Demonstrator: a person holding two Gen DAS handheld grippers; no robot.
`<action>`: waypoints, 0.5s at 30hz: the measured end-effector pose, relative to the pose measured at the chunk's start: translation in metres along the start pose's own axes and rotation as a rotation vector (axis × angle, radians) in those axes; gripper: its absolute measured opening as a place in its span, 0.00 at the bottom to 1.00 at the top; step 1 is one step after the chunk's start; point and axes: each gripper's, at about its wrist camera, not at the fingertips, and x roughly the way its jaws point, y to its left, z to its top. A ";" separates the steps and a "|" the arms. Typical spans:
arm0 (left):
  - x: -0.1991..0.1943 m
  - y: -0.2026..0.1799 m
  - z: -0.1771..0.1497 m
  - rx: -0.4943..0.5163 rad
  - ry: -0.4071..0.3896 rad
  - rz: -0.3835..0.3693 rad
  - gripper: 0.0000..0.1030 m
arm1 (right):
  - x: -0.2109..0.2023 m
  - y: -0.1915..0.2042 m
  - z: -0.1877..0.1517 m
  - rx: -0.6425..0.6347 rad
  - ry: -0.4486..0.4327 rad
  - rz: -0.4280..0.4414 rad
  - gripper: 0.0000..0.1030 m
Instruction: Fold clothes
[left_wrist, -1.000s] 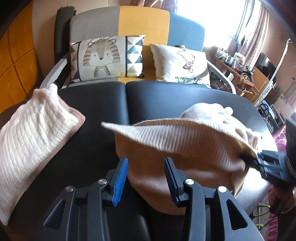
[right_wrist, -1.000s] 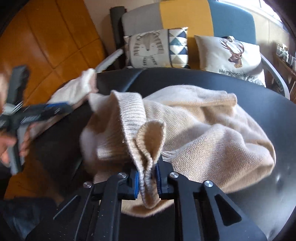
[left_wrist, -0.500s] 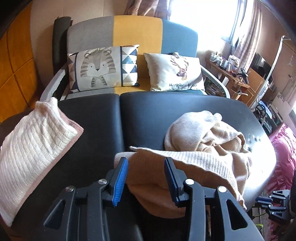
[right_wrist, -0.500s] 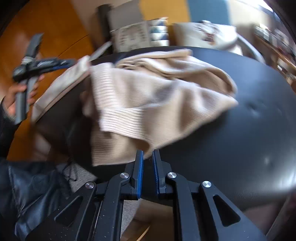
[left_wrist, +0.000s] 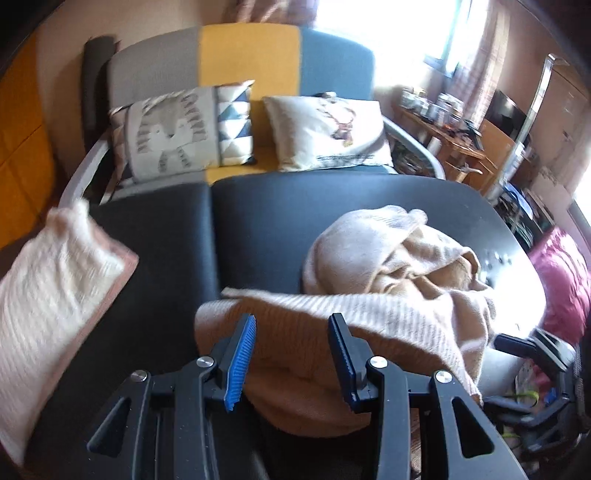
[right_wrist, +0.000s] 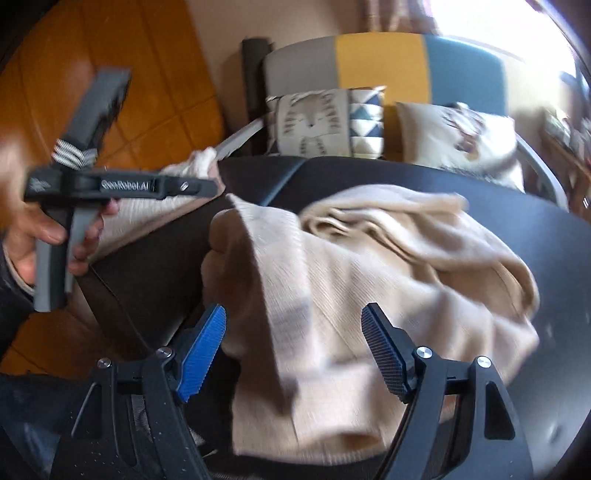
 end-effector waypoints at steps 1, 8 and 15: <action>0.003 -0.003 0.004 0.019 -0.001 -0.007 0.40 | 0.010 0.005 0.005 -0.017 0.011 0.004 0.77; 0.025 -0.014 0.020 0.082 0.028 -0.024 0.40 | 0.039 0.005 -0.009 -0.023 0.144 0.098 0.16; 0.042 -0.012 0.007 0.089 0.086 -0.016 0.40 | 0.024 0.004 -0.061 -0.032 0.288 0.194 0.11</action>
